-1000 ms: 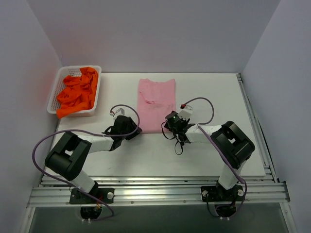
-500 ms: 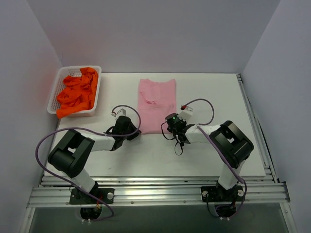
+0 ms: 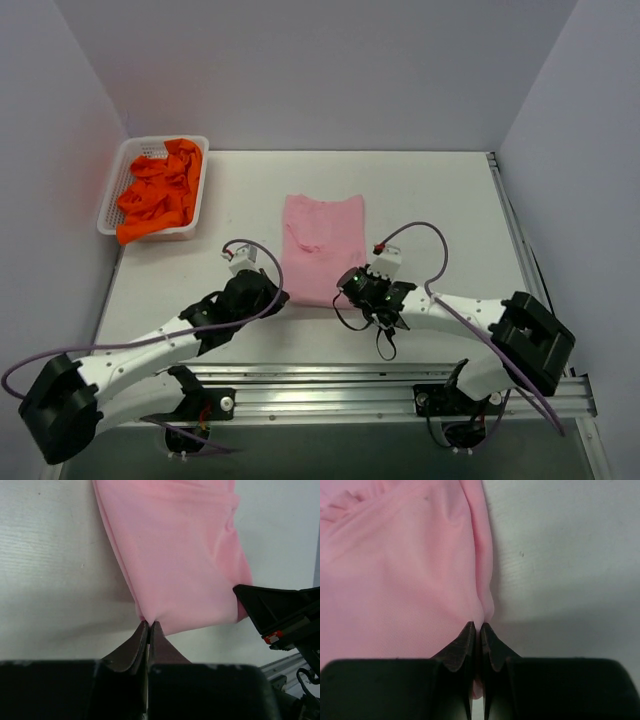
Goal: Fold and stack the t-shirts
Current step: Grab one side of the 2/3 rectangular tshirt with both arms, then fold the long partially folded tshirt into a neat square
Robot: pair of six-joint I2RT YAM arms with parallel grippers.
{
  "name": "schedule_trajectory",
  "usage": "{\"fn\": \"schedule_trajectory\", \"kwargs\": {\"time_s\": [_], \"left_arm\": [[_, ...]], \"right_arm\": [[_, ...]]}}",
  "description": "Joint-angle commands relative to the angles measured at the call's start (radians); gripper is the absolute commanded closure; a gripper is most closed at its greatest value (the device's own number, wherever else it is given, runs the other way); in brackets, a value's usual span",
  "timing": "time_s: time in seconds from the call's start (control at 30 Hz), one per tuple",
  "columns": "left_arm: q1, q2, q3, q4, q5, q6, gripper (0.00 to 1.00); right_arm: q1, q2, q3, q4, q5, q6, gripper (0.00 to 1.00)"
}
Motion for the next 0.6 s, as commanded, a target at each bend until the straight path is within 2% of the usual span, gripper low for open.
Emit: {"fn": "schedule_trajectory", "kwargs": {"time_s": [0.0,0.07,0.2,0.37,0.57], "left_arm": [[-0.038,-0.176,0.005,-0.25,-0.117,-0.037,0.98],[-0.043,-0.274,0.023,-0.327,-0.126,-0.038,0.98],[-0.041,-0.339,0.098,-0.398,-0.169,-0.006,0.97],[-0.011,-0.24,0.218,-0.382,-0.195,0.05,0.97],[0.072,-0.103,0.341,-0.297,-0.117,0.115,0.98]], "right_arm": [[0.09,-0.124,0.0,-0.244,0.134,0.121,1.0],[0.11,-0.179,0.012,-0.309,0.154,0.152,1.0],[0.121,-0.225,0.094,-0.37,0.207,0.134,1.0],[0.084,-0.152,0.24,-0.399,0.269,0.048,1.0],[0.015,-0.04,0.368,-0.372,0.253,-0.032,1.0]]}}
